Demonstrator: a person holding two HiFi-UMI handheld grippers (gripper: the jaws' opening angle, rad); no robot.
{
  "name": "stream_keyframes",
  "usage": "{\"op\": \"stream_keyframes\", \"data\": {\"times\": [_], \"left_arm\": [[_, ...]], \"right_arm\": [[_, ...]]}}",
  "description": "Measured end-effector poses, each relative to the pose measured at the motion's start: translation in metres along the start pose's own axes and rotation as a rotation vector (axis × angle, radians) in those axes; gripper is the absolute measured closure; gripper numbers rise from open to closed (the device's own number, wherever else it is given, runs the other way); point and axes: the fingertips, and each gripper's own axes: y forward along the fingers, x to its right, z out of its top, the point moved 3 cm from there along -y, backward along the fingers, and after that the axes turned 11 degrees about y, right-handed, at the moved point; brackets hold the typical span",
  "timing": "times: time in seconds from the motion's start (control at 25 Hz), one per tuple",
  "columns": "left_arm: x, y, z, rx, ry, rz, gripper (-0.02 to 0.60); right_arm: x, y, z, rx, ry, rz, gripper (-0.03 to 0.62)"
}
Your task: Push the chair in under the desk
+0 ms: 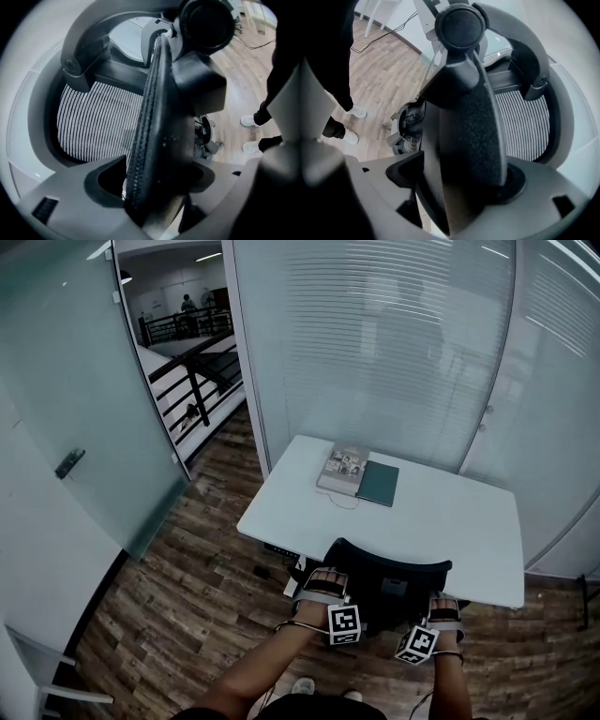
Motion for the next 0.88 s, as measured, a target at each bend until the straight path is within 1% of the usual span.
{"op": "stream_keyframes", "data": {"times": [0.08, 0.24, 0.32, 0.52, 0.68, 0.88], "left_arm": [[-0.004, 0.002, -0.001, -0.006, -0.004, -0.008, 0.238], [-0.010, 0.015, -0.004, -0.027, -0.010, 0.006, 0.238], [-0.014, 0.019, -0.006, -0.034, -0.019, 0.001, 0.238], [-0.026, 0.028, -0.024, -0.045, -0.053, -0.022, 0.230], [-0.026, 0.036, -0.030, -0.042, -0.033, -0.028, 0.230], [-0.029, 0.040, -0.035, -0.048, -0.035, -0.034, 0.230]], "right_arm": [[0.004, 0.006, 0.000, 0.006, -0.006, 0.003, 0.207], [0.013, 0.018, 0.002, 0.012, -0.017, 0.011, 0.207], [0.014, 0.023, 0.001, 0.007, -0.015, 0.017, 0.208], [0.021, 0.027, 0.017, -0.014, -0.014, 0.003, 0.201], [0.021, 0.029, 0.023, -0.022, -0.001, -0.009, 0.201], [0.019, 0.032, 0.027, -0.022, 0.001, 0.001, 0.194]]}}
